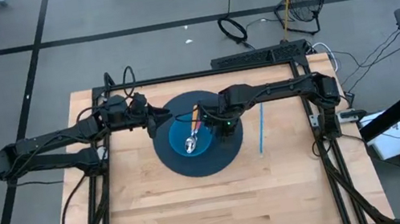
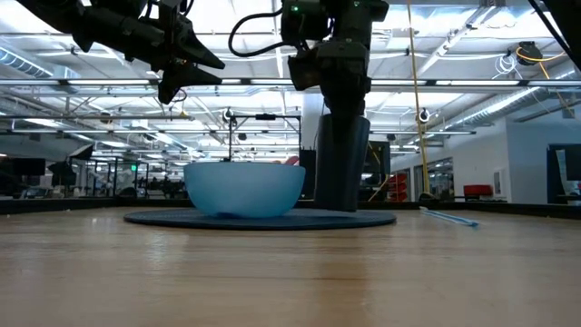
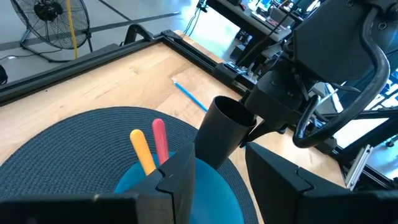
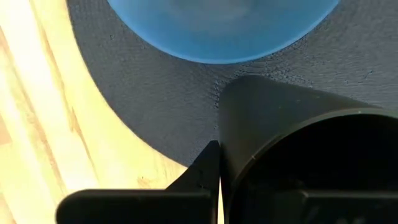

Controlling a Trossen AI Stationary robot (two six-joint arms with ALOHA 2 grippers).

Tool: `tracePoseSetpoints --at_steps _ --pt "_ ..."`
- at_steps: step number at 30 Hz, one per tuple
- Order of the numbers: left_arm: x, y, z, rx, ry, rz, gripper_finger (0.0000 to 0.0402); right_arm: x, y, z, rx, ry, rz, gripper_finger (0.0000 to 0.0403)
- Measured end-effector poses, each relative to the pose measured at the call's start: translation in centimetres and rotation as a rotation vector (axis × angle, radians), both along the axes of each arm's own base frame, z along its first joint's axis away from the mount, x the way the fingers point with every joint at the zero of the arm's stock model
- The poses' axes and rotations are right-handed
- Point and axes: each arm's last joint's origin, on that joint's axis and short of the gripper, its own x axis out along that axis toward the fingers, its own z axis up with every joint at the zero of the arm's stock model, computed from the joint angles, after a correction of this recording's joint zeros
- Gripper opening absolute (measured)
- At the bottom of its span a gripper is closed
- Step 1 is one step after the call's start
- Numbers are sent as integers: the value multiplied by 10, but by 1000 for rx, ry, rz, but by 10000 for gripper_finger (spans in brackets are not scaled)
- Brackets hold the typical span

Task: Pick & Place Utensil
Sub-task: Put the black cup on the blue mat to the right of the blue bowl

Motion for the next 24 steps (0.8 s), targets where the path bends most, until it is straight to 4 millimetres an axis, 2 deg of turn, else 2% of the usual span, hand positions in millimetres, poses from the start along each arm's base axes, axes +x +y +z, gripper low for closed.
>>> tracePoseSetpoints --at_steps 4,14,24 --pt "0 0 0 0 0 0 147 0 1 0 40 -5 9 9" --pt "0 0 0 0 0 -1 147 0 0 0 41 -1 2 57" --pt "0 0 0 0 1 -1 147 -1 -2 0 -29 12 -9 61"
